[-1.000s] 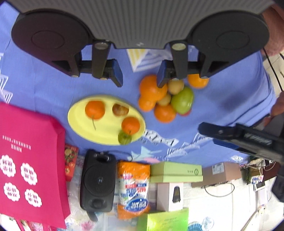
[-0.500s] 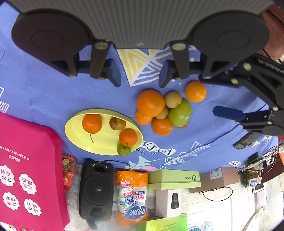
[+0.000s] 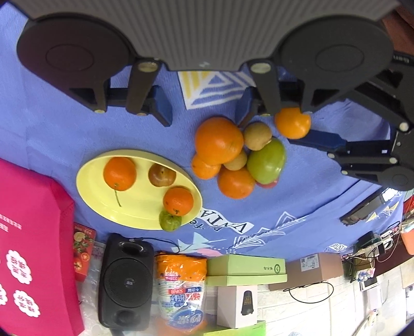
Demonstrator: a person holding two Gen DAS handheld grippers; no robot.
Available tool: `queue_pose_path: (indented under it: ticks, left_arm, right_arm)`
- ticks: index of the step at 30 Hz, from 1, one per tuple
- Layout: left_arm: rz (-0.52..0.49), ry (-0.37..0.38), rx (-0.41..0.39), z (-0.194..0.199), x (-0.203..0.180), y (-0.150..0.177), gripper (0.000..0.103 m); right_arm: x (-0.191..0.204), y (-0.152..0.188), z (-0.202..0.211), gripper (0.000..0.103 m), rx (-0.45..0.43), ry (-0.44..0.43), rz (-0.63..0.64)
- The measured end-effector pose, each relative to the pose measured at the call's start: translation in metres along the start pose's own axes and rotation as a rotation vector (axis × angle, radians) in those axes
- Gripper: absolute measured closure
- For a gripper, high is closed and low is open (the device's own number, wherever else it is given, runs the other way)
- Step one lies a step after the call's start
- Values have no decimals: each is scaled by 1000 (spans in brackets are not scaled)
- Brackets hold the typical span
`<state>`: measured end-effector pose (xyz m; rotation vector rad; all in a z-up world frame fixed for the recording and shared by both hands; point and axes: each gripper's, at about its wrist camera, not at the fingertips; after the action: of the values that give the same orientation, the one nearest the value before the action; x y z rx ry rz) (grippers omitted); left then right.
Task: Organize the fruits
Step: 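Grasp a small orange with left gripper while right gripper grasps a large orange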
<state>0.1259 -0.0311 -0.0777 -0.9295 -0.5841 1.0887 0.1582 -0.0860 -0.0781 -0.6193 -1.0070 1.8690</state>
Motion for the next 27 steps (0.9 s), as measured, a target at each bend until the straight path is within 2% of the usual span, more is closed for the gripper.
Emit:
queue_pose_path:
  ticks: [5,11,14,27]
  left_arm:
    - [42,20,8,1,11,-1,65]
    - [59,29,7,2,16,-2,66]
    - [65,31,6,2,17,-2,66]
    - [71,15,1,9,13,-3,66]
  right_arm:
    - [1,-3,-9,46,-1,-11,0]
    - [4,-6,-19,46,-8,-25,10]
    - [7,-6,-20,60,-14,-45,14]
    - [7,1,7,61,-34,-8,-12]
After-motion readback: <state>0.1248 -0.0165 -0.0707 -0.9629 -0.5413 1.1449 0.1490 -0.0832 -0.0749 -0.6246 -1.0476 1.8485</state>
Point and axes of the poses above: each gripper's, at about its wrist camera, not at the fingertips, and z roughly against the way its jaws point, x to its left, y to its underside, and after that the axes turned 11 degrees about -x, right-handed
